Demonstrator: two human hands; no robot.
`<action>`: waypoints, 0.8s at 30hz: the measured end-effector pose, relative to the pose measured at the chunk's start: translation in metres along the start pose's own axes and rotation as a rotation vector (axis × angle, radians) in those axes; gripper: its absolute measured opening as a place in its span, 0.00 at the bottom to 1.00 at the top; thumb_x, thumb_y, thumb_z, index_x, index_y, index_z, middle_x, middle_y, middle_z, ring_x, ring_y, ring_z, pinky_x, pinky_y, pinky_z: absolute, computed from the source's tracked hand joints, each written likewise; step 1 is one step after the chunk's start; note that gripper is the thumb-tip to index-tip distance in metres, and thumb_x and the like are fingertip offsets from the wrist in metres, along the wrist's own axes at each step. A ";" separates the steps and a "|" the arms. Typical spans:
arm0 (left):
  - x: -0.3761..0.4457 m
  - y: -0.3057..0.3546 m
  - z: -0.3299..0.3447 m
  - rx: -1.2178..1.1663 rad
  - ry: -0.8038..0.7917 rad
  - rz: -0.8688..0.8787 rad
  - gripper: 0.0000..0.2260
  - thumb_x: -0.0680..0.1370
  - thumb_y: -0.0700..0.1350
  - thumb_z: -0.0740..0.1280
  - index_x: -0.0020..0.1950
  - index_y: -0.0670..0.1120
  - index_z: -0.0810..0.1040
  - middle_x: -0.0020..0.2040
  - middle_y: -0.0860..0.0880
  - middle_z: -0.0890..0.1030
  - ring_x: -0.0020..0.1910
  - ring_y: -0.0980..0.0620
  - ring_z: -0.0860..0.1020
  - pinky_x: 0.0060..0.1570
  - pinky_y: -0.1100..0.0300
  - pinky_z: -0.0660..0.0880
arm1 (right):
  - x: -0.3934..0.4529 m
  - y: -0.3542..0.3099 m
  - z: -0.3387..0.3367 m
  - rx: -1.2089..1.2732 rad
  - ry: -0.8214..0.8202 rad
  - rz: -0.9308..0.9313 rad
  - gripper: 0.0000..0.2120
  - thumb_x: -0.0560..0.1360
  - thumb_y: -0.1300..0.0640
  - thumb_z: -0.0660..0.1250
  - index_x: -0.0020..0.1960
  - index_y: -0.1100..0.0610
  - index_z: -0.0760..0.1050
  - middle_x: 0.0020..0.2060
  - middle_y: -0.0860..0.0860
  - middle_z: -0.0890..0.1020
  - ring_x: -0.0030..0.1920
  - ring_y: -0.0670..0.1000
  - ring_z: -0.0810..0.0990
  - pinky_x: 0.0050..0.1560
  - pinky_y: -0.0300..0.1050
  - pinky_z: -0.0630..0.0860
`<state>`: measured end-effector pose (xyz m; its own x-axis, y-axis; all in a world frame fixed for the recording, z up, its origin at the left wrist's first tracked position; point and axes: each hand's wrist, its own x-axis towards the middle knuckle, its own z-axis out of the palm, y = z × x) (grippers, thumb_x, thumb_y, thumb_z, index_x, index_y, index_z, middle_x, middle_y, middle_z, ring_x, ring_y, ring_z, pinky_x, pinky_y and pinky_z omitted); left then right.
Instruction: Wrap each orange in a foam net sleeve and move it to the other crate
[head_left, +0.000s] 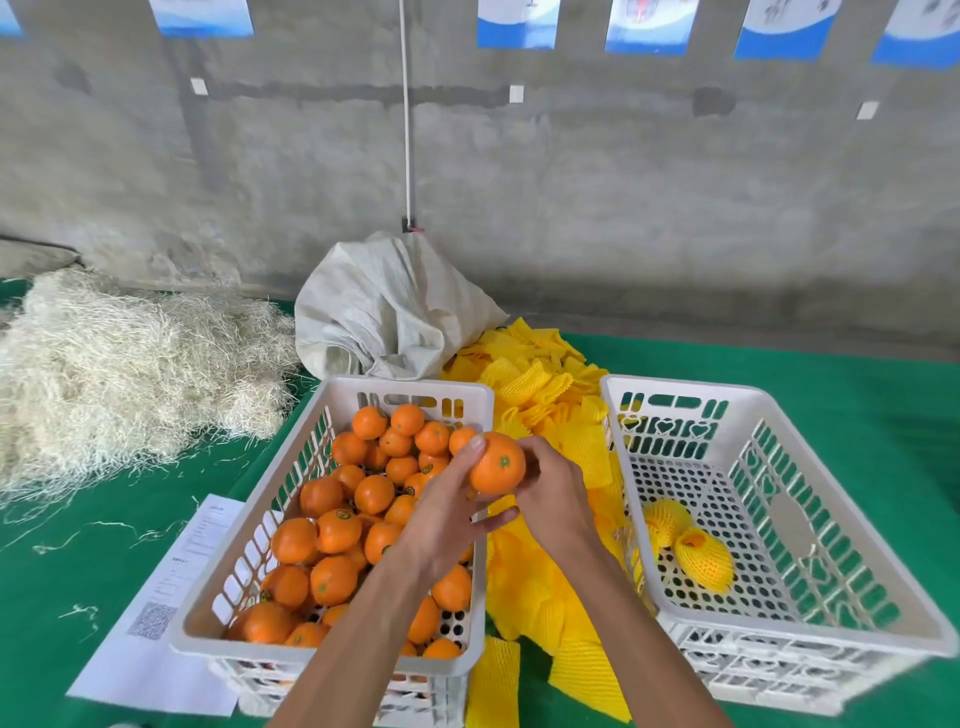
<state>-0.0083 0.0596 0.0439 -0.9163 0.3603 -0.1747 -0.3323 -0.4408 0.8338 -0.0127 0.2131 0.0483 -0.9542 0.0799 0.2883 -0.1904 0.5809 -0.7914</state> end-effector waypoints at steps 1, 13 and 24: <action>0.000 -0.001 -0.002 0.005 0.030 0.008 0.35 0.67 0.65 0.81 0.71 0.56 0.80 0.66 0.45 0.83 0.66 0.43 0.82 0.65 0.36 0.78 | 0.001 0.002 -0.005 0.004 0.011 -0.003 0.12 0.79 0.63 0.69 0.61 0.55 0.80 0.54 0.50 0.84 0.54 0.51 0.82 0.52 0.48 0.80; 0.007 -0.010 0.014 0.308 0.295 0.067 0.35 0.59 0.69 0.82 0.55 0.48 0.82 0.56 0.46 0.84 0.54 0.44 0.86 0.47 0.51 0.85 | -0.011 -0.002 -0.023 -0.079 0.149 -0.185 0.11 0.85 0.53 0.63 0.61 0.57 0.78 0.54 0.49 0.77 0.49 0.47 0.78 0.47 0.40 0.75; 0.012 0.003 0.034 0.140 0.295 0.086 0.28 0.81 0.60 0.68 0.74 0.45 0.71 0.66 0.42 0.79 0.60 0.42 0.84 0.56 0.40 0.83 | -0.025 -0.006 -0.014 -0.242 0.145 -0.172 0.15 0.83 0.55 0.63 0.69 0.57 0.74 0.60 0.51 0.74 0.55 0.50 0.79 0.47 0.48 0.80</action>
<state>-0.0128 0.0901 0.0624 -0.9716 0.0647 -0.2278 -0.2362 -0.3342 0.9124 0.0153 0.2189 0.0539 -0.8667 0.0683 0.4942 -0.2691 0.7701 -0.5784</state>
